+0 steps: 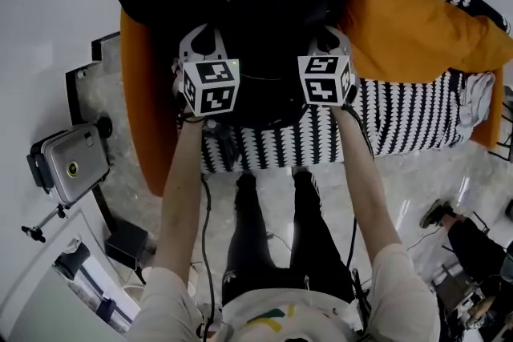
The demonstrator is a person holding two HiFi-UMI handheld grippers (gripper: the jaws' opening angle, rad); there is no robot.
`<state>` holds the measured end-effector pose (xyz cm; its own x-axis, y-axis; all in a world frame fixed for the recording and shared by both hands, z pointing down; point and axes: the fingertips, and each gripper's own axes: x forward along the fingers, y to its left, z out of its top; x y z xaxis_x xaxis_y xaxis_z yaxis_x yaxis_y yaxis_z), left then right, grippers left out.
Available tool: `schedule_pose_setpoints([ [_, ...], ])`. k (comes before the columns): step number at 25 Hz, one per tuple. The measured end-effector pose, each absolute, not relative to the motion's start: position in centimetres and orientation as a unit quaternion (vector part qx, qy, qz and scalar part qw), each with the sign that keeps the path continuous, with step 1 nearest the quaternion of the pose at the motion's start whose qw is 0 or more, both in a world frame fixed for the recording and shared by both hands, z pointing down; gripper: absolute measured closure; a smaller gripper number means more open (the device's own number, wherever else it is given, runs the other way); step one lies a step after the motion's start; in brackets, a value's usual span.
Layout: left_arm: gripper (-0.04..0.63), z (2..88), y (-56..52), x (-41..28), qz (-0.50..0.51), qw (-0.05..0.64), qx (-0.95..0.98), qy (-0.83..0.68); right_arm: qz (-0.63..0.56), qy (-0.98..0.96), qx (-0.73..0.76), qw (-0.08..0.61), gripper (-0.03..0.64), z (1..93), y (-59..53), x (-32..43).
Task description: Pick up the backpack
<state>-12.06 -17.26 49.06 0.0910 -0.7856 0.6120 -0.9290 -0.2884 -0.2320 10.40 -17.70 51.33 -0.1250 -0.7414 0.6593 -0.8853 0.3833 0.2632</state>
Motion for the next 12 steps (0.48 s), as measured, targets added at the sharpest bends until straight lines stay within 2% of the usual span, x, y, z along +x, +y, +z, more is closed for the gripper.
schedule_pose_setpoints([
  [4, 0.578, 46.4, -15.7, -11.7, 0.318, 0.074, 0.727, -0.604, 0.055, -0.745, 0.568, 0.345, 0.604, 47.9, -16.2, 10.3],
  [12, 0.578, 40.1, -12.7, -12.4, 0.240, 0.078, 0.715, -0.652, 0.016, -0.752, 0.590, 0.295, 0.604, 40.1, -13.1, 10.0],
])
